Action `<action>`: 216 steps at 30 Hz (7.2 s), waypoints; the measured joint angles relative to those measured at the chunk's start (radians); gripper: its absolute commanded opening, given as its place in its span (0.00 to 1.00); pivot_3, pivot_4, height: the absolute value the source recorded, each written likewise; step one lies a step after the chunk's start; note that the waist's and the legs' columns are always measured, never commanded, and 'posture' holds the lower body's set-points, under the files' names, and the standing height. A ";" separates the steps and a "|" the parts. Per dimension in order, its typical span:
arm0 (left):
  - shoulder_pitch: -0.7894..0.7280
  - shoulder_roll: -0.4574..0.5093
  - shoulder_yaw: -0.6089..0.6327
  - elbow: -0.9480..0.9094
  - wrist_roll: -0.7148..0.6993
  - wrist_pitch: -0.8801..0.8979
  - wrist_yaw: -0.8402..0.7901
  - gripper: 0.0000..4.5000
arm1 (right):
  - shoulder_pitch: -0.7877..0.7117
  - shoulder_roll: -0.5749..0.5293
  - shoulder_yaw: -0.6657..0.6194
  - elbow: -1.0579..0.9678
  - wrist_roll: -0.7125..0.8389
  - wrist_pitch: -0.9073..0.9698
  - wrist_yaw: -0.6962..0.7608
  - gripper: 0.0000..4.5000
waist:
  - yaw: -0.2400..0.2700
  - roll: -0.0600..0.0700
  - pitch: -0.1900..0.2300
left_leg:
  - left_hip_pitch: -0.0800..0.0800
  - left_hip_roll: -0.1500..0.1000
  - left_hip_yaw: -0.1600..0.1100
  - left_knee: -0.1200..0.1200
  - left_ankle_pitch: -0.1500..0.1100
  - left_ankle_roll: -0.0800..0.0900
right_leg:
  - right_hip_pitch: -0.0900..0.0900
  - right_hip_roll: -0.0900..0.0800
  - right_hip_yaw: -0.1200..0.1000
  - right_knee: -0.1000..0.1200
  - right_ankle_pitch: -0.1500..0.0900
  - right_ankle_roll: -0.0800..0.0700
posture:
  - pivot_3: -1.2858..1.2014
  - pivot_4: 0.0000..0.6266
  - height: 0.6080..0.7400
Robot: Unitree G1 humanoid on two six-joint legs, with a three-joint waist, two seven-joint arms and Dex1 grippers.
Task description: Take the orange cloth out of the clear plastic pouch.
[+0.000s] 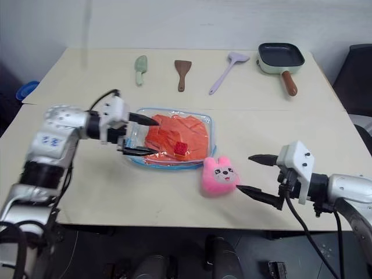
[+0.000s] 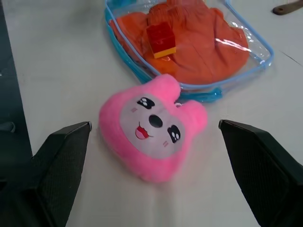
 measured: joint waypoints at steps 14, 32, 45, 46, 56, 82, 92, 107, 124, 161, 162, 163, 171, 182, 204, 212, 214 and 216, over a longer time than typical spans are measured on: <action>-0.214 -0.276 -0.068 0.622 0.221 -0.439 0.010 0.91 | -0.010 0.044 0.029 -0.158 0.064 0.084 -0.220 1.00 | 0.002 -0.003 0.002 | -0.002 0.003 -0.001 0.004 -0.002 0.003 | 0.000 -0.001 0.000 -0.001 0.002 0.003 | 0.52 0.24 1.00; -0.021 -0.145 0.126 0.323 0.106 -0.210 -0.009 0.34 | -0.200 0.033 0.188 -0.046 0.034 0.056 -0.138 1.00 | -0.007 -0.003 0.002 | -0.002 0.006 -0.003 0.009 -0.003 0.005 | -0.002 0.000 -0.001 0.000 0.002 0.003 | 0.52 0.24 1.00; 0.732 0.183 0.658 -0.240 0.053 0.284 0.530 0.34 | -0.373 0.088 0.369 0.094 0.005 0.014 0.030 1.00 | -0.020 -0.003 0.002 | -0.002 0.008 -0.004 0.010 -0.006 0.005 | -0.002 -0.003 -0.001 0.000 0.001 0.002 | 0.52 0.24 1.00; 0.781 0.180 0.682 -0.272 0.053 0.307 0.558 0.34 | -0.380 0.095 0.382 0.102 -0.002 0.013 0.038 1.00 | -0.013 -0.003 0.002 | -0.002 0.008 -0.004 0.011 -0.006 0.005 | -0.003 -0.003 -0.002 0.000 0.002 0.002 | 0.52 0.24 1.00; 0.889 0.131 0.749 -0.398 0.019 0.431 0.727 0.82 | -0.425 0.146 0.431 0.175 -0.046 -0.010 0.098 1.00 | 0.000 -0.003 0.002 | -0.002 0.007 -0.005 0.011 -0.007 0.006 | -0.003 -0.005 -0.003 0.001 0.001 0.002 | 0.52 0.24 1.00; 0.267 0.220 0.062 -0.171 0.178 -0.128 0.229 0.99 | -0.215 0.106 0.262 0.043 -0.042 0.028 -0.024 1.00 | 0.001 -0.002 0.002 | -0.004 0.009 0.004 0.011 -0.007 0.003 | -0.007 0.004 0.002 0.003 0.001 0.001 | 0.52 0.24 1.00; 0.096 0.133 -0.055 0.184 0.326 -0.490 0.209 0.62 | -0.119 0.106 0.209 -0.047 -0.019 0.057 -0.102 1.00 | 0.001 -0.003 0.002 | -0.003 0.011 0.017 0.012 -0.008 0.003 | -0.013 0.006 0.010 0.005 0.002 0.000 | 0.52 0.24 1.00; 0.258 0.189 -0.004 -0.016 0.176 -0.483 0.014 0.01 | -0.085 0.051 0.158 -0.066 0.002 0.062 -0.084 1.00 | -0.001 -0.003 0.002 | -0.003 0.012 0.017 0.012 -0.008 0.004 | -0.016 0.008 0.015 0.007 0.002 0.000 | 0.52 0.24 1.00; 0.312 0.248 0.029 -0.204 0.045 -0.202 -0.044 0.15 | -0.086 0.023 0.127 -0.045 0.005 0.065 -0.062 1.00 | 0.000 -0.004 0.002 | -0.004 0.012 0.018 0.012 -0.009 0.004 | -0.017 0.008 0.016 0.008 0.002 0.000 | 0.52 0.24 1.00; 0.254 0.164 0.062 -0.528 -0.131 0.153 -0.086 0.62 | 0.068 0.140 0.205 -0.107 0.014 0.129 -0.257 0.00 | -0.002 -0.005 0.002 | -0.003 0.012 0.023 0.012 -0.009 0.002 | -0.016 0.013 0.027 0.008 0.002 0.000 | 0.52 0.24 1.00; 0.251 0.160 0.062 -0.527 -0.128 0.152 -0.083 0.62 | 0.060 0.141 0.220 -0.109 0.016 0.128 -0.254 0.00 | -0.002 -0.005 0.002 | -0.003 0.012 0.023 0.012 -0.009 0.002 | -0.016 0.013 0.027 0.008 0.002 0.000 | 0.52 0.24 1.00; 0.245 0.157 0.061 -0.526 -0.125 0.150 -0.081 0.62 | 0.052 0.145 0.238 -0.109 0.015 0.128 -0.253 0.00 | -0.002 -0.005 0.002 | -0.003 0.012 0.023 0.012 -0.009 0.002 | -0.016 0.013 0.027 0.008 0.002 0.000 | 0.52 0.24 1.00; 0.225 0.112 0.035 -0.511 -0.112 0.133 -0.080 0.62 | -0.039 0.204 0.390 -0.097 0.008 0.124 -0.232 0.00 | -0.002 -0.006 0.002 | -0.003 0.012 0.023 0.012 -0.009 0.002 | -0.016 0.013 0.027 0.008 0.002 0.000 | 0.52 0.24 1.00; 0.137 -0.064 -0.095 -0.398 -0.008 0.020 -0.067 0.62 | -0.232 0.160 0.668 0.022 -0.260 -0.005 -0.102 0.00 | 0.000 -0.008 0.000 | -0.003 0.012 0.023 0.014 -0.009 0.002 | -0.016 0.013 0.026 0.012 0.002 0.000 | 0.52 0.24 1.00; 0.104 -0.152 -0.264 -0.140 0.169 -0.484 -0.150 0.04 | -0.243 0.153 0.322 -0.158 -0.027 0.225 -0.175 0.65 | 0.001 -0.010 -0.001 | -0.002 0.011 0.022 0.014 -0.009 0.004 | -0.015 0.010 0.025 0.010 0.002 0.000 | 0.52 0.24 1.00; 0.117 -0.134 -0.262 -0.153 0.174 -0.500 -0.136 0.00 | -0.411 0.007 0.465 0.214 -0.347 -0.094 -0.072 0.65 | -0.001 -0.011 -0.002 | -0.002 0.011 0.023 0.013 -0.010 0.006 | -0.014 0.011 0.025 0.007 0.002 0.000 | 0.52 0.24 1.00; 0.122 -0.130 -0.261 -0.166 0.178 -0.495 -0.124 0.00 | -0.445 0.032 0.568 0.336 -0.472 -0.249 -0.044 0.65 | -0.001 -0.011 -0.002 | -0.002 0.011 0.023 0.013 -0.009 0.005 | -0.015 0.011 0.024 0.008 0.002 0.000 | 0.52 0.24 1.00; 0.126 -0.126 -0.261 -0.184 0.185 -0.486 -0.112 0.00 | -0.473 0.070 0.639 0.437 -0.562 -0.375 -0.020 0.65 | -0.002 -0.011 -0.002 | -0.001 0.011 0.023 0.013 -0.009 0.005 | -0.016 0.011 0.024 0.008 0.002 0.000 | 0.52 0.24 1.00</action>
